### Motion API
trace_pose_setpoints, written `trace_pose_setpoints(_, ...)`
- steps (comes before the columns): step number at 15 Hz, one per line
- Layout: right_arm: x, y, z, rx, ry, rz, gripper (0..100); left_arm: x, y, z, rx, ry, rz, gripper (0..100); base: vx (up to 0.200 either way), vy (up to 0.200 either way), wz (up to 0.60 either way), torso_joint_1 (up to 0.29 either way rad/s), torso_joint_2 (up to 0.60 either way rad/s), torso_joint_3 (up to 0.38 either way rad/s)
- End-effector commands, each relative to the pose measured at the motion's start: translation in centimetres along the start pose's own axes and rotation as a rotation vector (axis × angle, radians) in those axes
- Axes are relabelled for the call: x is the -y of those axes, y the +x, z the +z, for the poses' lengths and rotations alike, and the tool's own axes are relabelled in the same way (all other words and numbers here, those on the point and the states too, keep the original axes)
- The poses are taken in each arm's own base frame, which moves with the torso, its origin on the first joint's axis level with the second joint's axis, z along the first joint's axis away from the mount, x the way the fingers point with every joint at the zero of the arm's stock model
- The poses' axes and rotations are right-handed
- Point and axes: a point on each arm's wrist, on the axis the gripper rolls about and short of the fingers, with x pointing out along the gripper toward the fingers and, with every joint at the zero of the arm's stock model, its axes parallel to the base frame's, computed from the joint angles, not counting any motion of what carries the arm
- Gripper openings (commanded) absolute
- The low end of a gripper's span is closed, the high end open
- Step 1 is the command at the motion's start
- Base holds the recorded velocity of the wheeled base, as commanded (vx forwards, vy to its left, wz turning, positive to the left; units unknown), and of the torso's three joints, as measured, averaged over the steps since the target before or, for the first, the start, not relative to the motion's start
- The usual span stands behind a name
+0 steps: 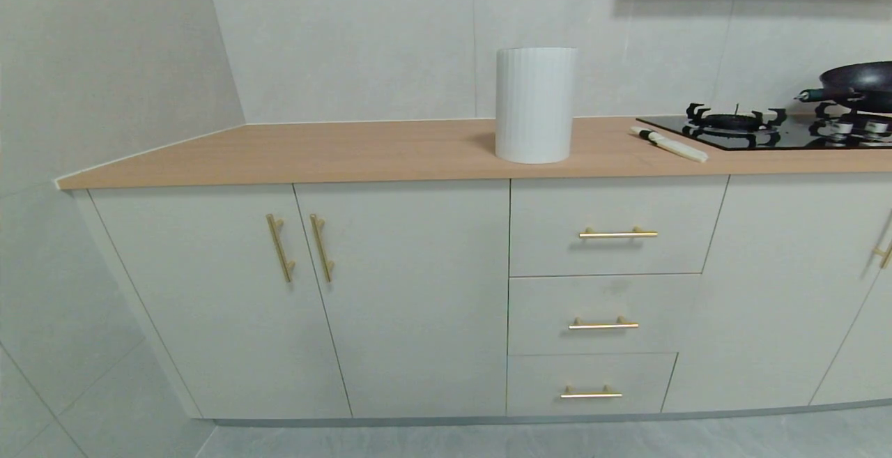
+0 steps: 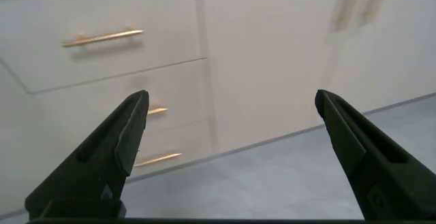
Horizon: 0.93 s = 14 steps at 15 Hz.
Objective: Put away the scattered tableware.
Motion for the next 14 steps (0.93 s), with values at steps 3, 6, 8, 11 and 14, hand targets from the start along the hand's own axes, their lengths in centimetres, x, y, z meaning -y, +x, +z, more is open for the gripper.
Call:
trace_pose_setpoints(3,3.8,-7.7,-3.5,0.099,0.006,-0.165,100,0.0,0.0,0.0,0.000,0.000,0.001,100,0.000,0.000,0.00,0.000,0.00,0.000)
trace_pose_setpoints(6,3.7,-8.3,-6.5,0.075,-0.002,-0.194,100,0.0,0.0,0.0,0.000,0.000,0.001,100,0.000,0.000,0.00,0.000,0.00,0.000)
trace_pose_setpoints(8,3.7,-8.0,-7.7,0.071,-0.003,-0.174,100,0.0,0.0,0.0,0.000,0.000,0.001,100,0.000,0.000,0.00,0.000,0.00,0.000)
trace_pose_setpoints(11,3.1,-7.9,-7.1,0.162,0.106,0.059,100,0.0,0.0,0.0,0.000,0.000,0.001,100,0.000,0.000,0.00,0.000,0.00,0.000)
trace_pose_setpoints(14,2.1,-6.3,-8.7,0.203,0.098,0.254,100,0.0,0.0,0.0,0.000,0.000,0.001,100,0.000,0.000,0.00,0.000,0.00,0.000)
